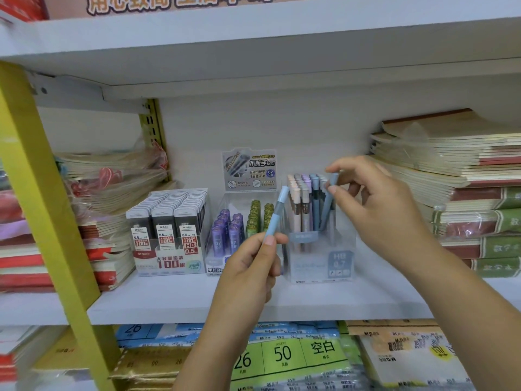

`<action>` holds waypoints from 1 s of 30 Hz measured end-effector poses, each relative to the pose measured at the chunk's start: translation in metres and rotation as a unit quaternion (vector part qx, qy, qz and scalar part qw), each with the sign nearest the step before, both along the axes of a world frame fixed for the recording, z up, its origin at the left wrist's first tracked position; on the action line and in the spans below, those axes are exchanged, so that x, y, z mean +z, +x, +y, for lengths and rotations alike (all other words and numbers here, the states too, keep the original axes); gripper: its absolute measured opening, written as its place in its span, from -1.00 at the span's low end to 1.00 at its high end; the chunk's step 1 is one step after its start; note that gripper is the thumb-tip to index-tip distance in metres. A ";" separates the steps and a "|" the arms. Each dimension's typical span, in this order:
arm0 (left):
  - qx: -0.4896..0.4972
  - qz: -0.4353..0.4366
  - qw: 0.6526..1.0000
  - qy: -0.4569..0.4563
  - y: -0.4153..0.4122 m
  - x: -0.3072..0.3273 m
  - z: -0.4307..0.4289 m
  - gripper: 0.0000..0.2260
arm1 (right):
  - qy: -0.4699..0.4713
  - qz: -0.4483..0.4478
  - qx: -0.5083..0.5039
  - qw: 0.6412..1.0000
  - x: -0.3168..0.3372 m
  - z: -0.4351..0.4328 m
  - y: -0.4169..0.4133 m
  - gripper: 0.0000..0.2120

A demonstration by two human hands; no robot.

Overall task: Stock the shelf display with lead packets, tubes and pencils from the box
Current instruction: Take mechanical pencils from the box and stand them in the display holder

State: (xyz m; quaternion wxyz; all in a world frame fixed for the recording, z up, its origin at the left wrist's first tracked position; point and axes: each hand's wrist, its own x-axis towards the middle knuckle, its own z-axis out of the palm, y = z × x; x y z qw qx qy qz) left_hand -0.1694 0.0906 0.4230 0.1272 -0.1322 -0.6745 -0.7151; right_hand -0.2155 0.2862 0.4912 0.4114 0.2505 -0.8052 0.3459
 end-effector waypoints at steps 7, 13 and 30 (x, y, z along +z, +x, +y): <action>-0.001 -0.005 1.000 -0.005 -0.002 -0.003 -0.004 -0.76 | 0.035 -0.027 -0.028 0.999 -0.005 -0.002 -0.010 -0.69; -0.004 -0.006 1.000 -0.006 -0.002 -0.004 -0.005 -0.76 | 0.023 -0.003 -0.027 0.999 -0.006 -0.008 -0.013 -0.69; -0.002 -0.003 1.000 -0.010 -0.001 -0.004 -0.008 -0.76 | 0.057 0.007 -0.142 0.988 -0.011 -0.008 -0.030 -0.63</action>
